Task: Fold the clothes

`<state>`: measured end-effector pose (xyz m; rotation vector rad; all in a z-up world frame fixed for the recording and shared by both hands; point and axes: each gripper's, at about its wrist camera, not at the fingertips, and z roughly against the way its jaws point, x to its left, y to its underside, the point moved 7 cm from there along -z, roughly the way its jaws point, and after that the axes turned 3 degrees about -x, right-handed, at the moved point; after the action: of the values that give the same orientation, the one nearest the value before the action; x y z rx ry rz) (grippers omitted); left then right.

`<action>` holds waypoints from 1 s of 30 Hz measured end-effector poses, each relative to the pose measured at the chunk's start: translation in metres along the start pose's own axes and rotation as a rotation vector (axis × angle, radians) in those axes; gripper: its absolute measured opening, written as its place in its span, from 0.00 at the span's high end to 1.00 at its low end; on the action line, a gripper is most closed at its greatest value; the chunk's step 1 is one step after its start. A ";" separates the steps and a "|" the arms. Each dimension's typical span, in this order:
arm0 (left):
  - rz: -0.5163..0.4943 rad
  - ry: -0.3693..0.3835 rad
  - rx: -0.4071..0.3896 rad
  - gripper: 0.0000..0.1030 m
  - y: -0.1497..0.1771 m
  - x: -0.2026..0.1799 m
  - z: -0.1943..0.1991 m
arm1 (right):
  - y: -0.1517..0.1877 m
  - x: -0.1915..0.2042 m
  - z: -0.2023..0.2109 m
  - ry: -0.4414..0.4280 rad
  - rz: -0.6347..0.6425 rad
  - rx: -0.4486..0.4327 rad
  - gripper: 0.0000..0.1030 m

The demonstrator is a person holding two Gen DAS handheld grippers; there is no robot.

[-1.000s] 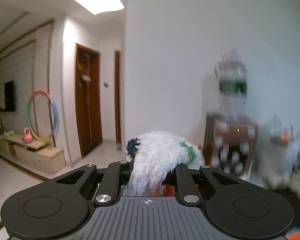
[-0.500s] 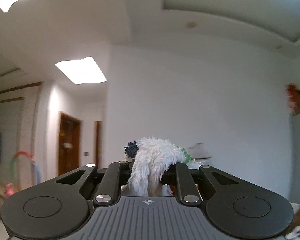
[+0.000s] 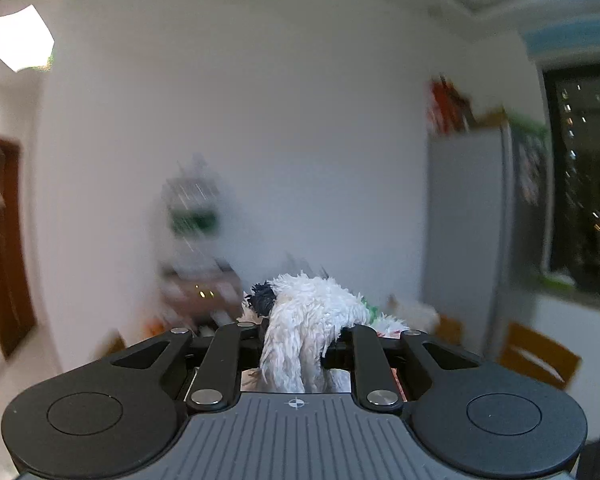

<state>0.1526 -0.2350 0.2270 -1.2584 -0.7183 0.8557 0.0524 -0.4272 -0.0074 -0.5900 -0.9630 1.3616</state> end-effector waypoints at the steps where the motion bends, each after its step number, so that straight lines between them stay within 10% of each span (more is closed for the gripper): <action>1: -0.003 0.014 0.038 0.80 0.020 -0.014 -0.019 | 0.004 -0.014 0.005 0.014 -0.012 0.007 0.00; 9: -0.012 0.026 0.292 0.63 0.160 -0.090 -0.134 | 0.049 -0.126 0.037 0.186 -0.088 0.080 0.01; 18: 0.024 -0.076 0.357 0.30 0.228 -0.072 -0.093 | 0.085 -0.179 0.035 0.219 -0.115 0.148 0.00; 30: 0.125 -0.179 0.514 0.19 0.325 -0.084 0.031 | 0.100 -0.161 -0.045 0.046 -0.033 0.270 0.01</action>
<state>0.0346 -0.2623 -0.0875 -0.7769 -0.5152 1.1786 0.0467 -0.5604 -0.1498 -0.3971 -0.7334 1.4140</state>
